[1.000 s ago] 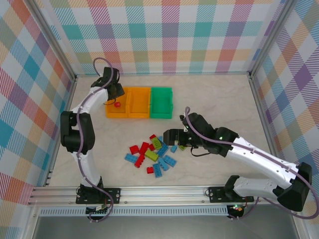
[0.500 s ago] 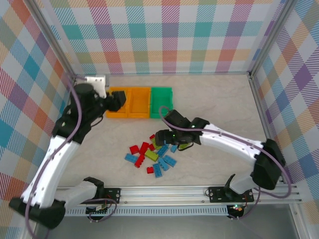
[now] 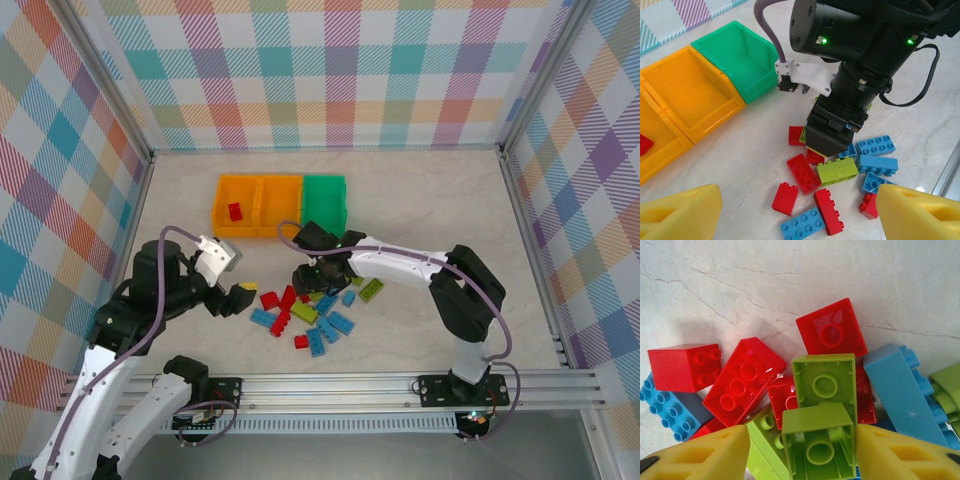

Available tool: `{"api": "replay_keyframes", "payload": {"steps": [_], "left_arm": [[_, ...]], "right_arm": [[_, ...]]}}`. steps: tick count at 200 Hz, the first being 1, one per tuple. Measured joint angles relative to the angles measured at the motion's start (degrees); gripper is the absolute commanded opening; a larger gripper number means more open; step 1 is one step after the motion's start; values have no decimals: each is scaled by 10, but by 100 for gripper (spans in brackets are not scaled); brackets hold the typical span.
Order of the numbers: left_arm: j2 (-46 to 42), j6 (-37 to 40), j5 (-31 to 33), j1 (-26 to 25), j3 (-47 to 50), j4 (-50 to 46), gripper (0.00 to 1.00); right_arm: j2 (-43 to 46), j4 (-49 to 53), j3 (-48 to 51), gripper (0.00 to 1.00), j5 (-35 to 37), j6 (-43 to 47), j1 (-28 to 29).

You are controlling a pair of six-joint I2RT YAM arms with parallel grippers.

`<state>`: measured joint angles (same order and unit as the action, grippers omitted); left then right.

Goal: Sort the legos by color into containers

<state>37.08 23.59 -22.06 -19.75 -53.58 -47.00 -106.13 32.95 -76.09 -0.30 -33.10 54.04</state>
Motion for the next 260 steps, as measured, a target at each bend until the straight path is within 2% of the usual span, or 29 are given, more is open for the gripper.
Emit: {"api": "replay_keyframes", "payload": {"steps": [29,69,114,161,203,236,260], "left_arm": [[7,16,-6,0,1,4,82],[19,33,-26,0,9,10,83],[18,44,-36,0,28,24,84],[17,44,-36,0,30,34,85],[17,43,-49,0,37,38,86],[18,34,-74,0,54,66,86],[24,28,-68,0,66,76,86]], "right_arm": [[-2,-3,0,43,-5,2,0],[0,-7,3,35,-5,2,0],[17,-4,9,40,6,10,0],[17,7,9,33,0,17,0],[42,17,0,33,23,30,-9],[63,18,-71,34,38,57,-63],[40,14,-158,34,62,90,-118]]}}
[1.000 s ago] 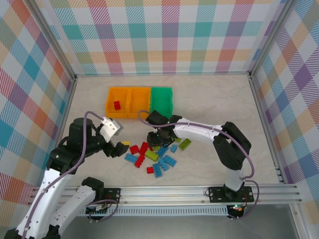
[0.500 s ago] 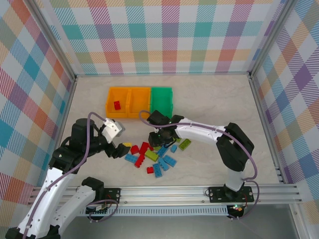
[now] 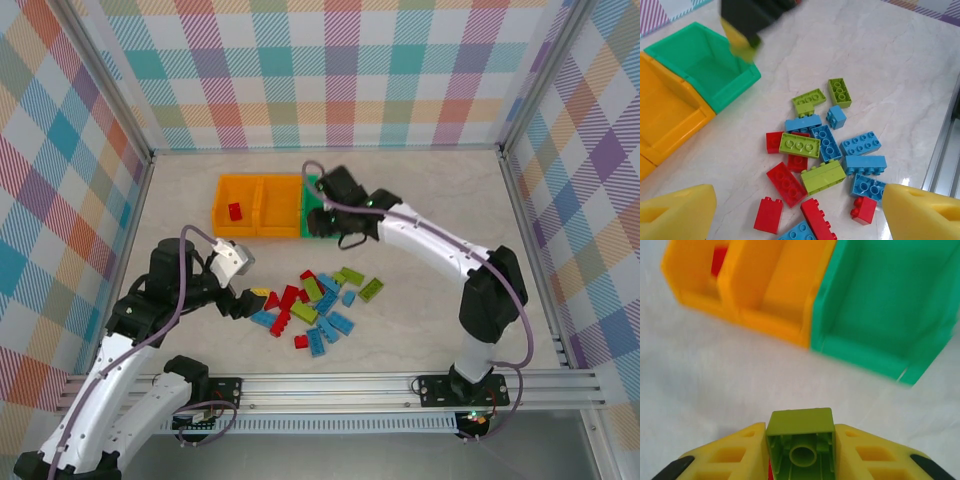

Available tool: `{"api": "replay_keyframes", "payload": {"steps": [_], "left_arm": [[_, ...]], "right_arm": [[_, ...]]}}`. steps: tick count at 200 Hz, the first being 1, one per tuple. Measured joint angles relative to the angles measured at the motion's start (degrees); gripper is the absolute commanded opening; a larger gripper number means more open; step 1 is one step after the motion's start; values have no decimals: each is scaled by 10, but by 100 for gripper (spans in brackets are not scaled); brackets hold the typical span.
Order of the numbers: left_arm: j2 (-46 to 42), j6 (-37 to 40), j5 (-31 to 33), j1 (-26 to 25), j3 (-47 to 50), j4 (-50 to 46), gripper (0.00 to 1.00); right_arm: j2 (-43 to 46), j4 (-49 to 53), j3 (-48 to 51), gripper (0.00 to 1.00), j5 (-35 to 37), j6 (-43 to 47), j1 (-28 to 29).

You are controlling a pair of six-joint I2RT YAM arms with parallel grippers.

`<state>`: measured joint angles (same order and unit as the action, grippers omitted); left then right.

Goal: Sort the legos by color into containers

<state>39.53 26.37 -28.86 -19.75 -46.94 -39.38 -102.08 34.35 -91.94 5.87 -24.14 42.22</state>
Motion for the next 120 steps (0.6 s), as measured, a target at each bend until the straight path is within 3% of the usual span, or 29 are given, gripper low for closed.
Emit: {"api": "replay_keyframes", "payload": {"steps": [47,60,105,120], "left_arm": [[23,-43,71,0,2,3,87],[29,-68,89,0,-1,1,98],[87,-227,164,0,-31,-8,100],[120,-276,185,0,-41,-14,99]], "right_arm": [[-154,13,-176,37,20,43,-66],[-202,32,-223,40,21,55,-68],[-321,117,-379,57,11,79,-66],[-333,146,-420,56,10,86,-66]]}}
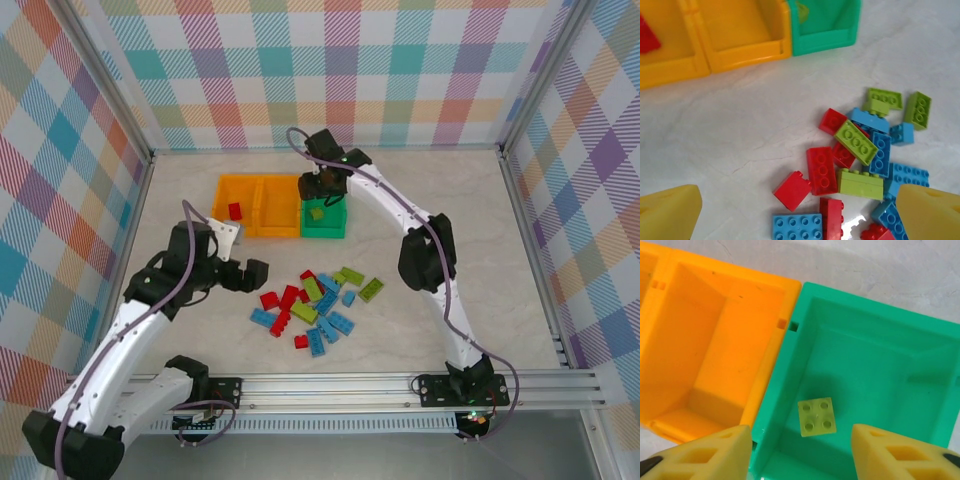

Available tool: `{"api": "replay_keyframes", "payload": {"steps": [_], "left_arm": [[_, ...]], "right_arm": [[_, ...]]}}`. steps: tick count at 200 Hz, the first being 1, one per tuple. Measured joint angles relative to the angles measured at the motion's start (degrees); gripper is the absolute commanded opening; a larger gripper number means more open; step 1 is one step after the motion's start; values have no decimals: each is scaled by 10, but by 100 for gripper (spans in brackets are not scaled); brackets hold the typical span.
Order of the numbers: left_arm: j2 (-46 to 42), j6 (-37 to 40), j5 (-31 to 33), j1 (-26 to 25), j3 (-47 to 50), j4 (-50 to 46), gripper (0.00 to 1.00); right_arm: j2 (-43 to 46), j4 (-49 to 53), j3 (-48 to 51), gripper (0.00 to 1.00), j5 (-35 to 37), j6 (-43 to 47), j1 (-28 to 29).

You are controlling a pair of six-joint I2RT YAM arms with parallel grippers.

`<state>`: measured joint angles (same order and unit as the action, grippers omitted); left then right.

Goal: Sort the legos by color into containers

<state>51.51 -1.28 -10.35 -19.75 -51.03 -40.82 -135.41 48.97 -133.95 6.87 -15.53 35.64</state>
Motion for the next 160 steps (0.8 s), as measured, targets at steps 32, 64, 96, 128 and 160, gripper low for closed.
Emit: {"api": "replay_keyframes", "payload": {"steps": [32,64,96,128,160], "left_arm": [[48,-102,21,0,-4,-14,84],[43,-252,36,-7,11,-27,69],[2,-418,37,-45,75,-46,64],[-12,-569,22,-75,154,-57,66],[-18,-680,8,-98,225,-23,67]], "right_arm": [[22,40,-16,57,-6,16,0],[150,37,146,59,-33,31,0],[371,-5,387,61,-83,26,0],[549,-57,569,68,-179,16,33],[569,-60,612,73,-226,17,143]]}}
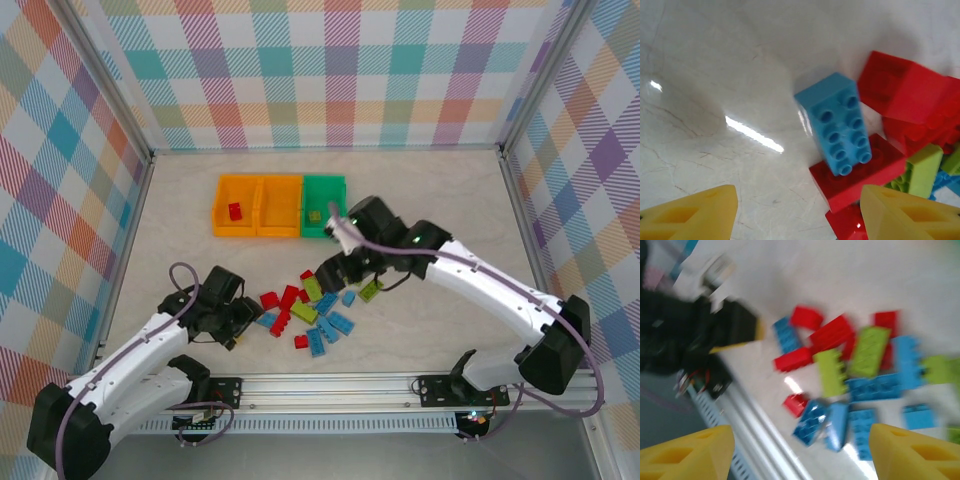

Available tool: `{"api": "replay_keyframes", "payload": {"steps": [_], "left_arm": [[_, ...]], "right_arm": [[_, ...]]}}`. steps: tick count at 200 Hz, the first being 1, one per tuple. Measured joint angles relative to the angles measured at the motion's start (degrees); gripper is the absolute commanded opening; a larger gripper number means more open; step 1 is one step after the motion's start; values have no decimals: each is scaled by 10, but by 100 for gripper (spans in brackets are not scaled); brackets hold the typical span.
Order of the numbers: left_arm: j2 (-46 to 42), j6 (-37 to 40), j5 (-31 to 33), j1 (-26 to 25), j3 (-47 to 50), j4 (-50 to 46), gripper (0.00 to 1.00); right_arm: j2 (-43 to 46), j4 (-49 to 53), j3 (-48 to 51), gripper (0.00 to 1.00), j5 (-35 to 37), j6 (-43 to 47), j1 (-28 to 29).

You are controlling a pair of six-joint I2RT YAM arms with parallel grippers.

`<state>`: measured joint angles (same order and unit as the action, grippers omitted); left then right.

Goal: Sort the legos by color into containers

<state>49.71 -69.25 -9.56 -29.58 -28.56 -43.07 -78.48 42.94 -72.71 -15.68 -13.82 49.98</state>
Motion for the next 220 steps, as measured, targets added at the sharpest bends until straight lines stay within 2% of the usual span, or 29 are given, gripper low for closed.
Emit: {"api": "replay_keyframes", "payload": {"steps": [23,62,119,136,168,199,220], "left_arm": [[24,-30,-1,-3,6,32,67],[93,-39,-15,-9,6,103,66],[170,-31,-19,-12,-2,141,62],[187,-25,-19,-12,-8,141,54],[200,-4,-14,-13,-21,113,31],[199,19,-9,-14,-29,101,19],[188,44,10,-15,-49,67,16]], "right_arm": [[-19,-1,4,73,0,-3,33],[-46,-22,24,73,14,-18,33],[-46,-33,28,73,33,-23,33],[-45,-33,28,73,33,-23,33],[-29,-33,38,73,32,-29,33],[-19,-37,44,73,32,-37,33],[-15,-41,45,73,32,-44,33]]}}
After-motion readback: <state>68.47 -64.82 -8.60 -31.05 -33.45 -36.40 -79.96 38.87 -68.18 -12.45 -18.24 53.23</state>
